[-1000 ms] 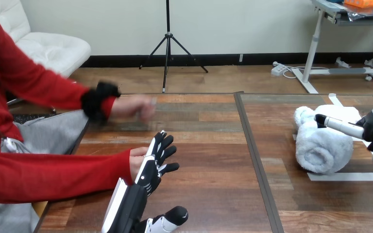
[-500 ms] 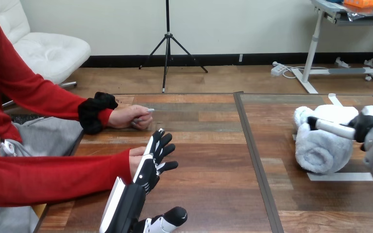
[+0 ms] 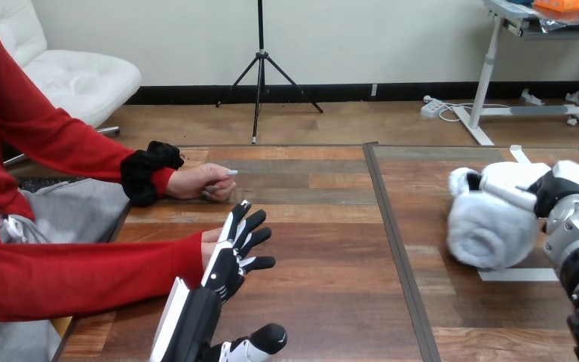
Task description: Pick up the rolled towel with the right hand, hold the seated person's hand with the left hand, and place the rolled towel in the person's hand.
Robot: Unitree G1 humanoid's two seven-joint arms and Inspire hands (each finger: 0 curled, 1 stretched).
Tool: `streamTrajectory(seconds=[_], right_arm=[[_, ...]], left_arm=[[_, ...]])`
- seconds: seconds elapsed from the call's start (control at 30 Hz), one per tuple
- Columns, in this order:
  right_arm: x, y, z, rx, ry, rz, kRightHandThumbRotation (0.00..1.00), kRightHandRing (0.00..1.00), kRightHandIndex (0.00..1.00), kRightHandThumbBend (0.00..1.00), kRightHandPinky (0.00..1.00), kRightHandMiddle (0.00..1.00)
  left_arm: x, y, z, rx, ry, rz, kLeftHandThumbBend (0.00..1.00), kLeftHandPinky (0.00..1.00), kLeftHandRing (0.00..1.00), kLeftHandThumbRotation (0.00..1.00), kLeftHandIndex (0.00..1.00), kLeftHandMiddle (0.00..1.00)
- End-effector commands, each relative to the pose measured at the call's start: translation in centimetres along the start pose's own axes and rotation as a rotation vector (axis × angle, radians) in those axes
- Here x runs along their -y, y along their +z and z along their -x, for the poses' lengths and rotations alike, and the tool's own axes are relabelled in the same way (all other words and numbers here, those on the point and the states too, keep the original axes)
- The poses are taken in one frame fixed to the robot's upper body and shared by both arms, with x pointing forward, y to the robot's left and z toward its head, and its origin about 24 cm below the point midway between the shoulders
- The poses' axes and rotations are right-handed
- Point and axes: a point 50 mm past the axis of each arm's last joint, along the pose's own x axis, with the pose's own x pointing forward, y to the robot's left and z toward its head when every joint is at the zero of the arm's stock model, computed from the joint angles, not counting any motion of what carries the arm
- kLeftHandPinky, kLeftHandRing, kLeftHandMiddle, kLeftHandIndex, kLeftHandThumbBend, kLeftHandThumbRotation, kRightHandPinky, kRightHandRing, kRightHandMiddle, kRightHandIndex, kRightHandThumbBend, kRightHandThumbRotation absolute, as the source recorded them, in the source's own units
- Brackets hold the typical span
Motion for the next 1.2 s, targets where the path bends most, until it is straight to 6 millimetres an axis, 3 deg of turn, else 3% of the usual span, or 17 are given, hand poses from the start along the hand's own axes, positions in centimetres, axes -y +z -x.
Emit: streamTrajectory(seconds=[0.0,0.03,0.23,0.67,0.8,1.17], right_arm=[[0.3,2.2,0.4,0.074,-0.066,-0.146,0.69,0.59,0.74,1.0,0.38,0.69],[0.2,2.3,0.4,0.073,-0.07,-0.155,0.62,0.59,0.73,1.0,0.4,0.68],[-0.4,2.3,0.5,0.076,-0.078,-0.195,0.45,0.62,0.71,1.0,0.43,0.69],[-1.2,2.6,0.6,0.111,-0.092,-0.228,0.14,0.6,0.69,1.0,0.44,0.67],[-1.3,2.6,0.6,0.121,-0.089,-0.242,0.05,0.54,0.66,0.99,0.41,0.63],[-1.7,2.7,0.7,0.144,-0.095,-0.258,0.0,0.45,0.63,0.95,0.36,0.55]], left_arm=[[-0.8,1.0,-1.0,0.089,0.024,-0.043,1.0,0.76,0.89,0.79,0.99,0.94],[-0.8,1.0,-1.0,0.085,0.025,-0.045,1.0,0.76,0.89,0.8,0.99,0.94],[-1.0,1.1,-0.7,0.079,0.037,-0.069,1.0,0.76,0.88,0.82,0.98,0.93],[-1.1,1.3,-0.4,0.077,0.024,-0.102,1.0,0.73,0.88,0.84,0.99,0.93],[-0.9,1.4,-0.6,0.091,0.021,-0.082,1.0,0.73,0.88,0.83,0.99,0.93],[-0.4,1.5,-1.1,0.111,0.006,-0.008,1.0,0.79,0.91,0.77,1.0,0.95]])
